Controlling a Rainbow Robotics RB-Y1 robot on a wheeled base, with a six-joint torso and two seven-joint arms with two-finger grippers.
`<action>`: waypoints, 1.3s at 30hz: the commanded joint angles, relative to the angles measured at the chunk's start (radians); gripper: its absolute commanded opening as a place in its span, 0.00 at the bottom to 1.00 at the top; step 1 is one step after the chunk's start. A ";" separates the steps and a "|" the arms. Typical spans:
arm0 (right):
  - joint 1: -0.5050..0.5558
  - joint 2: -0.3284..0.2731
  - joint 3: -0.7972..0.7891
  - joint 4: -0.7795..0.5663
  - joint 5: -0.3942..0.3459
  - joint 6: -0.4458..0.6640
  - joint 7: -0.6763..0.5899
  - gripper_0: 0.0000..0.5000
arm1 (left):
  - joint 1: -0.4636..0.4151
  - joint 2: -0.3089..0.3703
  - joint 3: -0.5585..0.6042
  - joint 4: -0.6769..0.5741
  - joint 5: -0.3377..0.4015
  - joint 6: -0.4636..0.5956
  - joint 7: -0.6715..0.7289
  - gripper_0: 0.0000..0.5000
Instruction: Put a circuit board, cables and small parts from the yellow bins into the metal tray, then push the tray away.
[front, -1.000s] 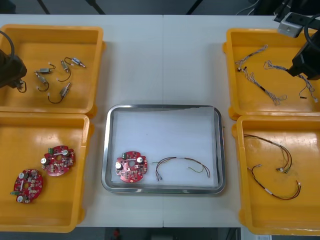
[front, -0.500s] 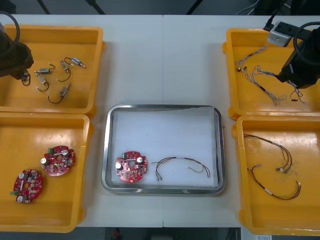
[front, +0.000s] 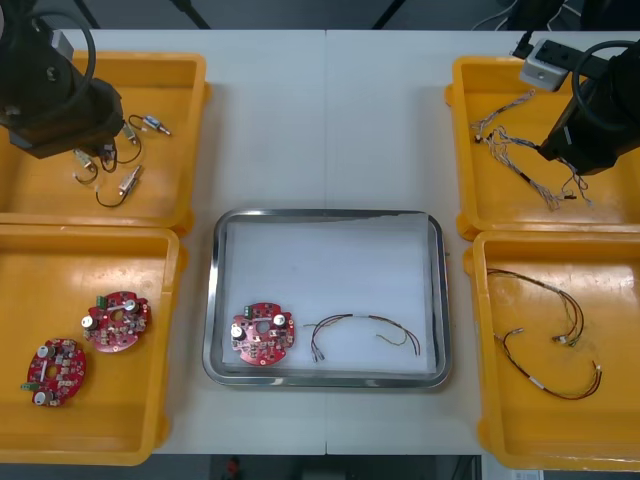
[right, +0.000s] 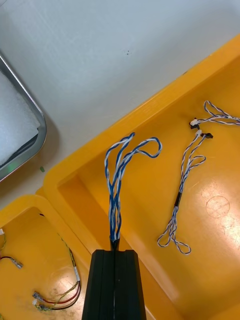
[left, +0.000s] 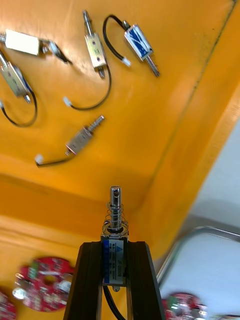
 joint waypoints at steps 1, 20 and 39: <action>-0.001 0.001 0.014 -0.027 0.021 -0.009 -0.012 0.00 | 0.064 -0.033 0.094 -0.157 -0.064 0.050 0.192 0.00; -0.001 0.001 0.014 -0.027 0.021 -0.009 -0.012 0.00 | 0.177 -0.333 -0.017 -0.373 -0.428 0.139 0.422 0.00; -0.001 0.001 0.014 -0.027 0.021 -0.009 -0.012 0.00 | 0.262 -0.535 -0.216 -0.313 -0.745 0.128 0.464 0.00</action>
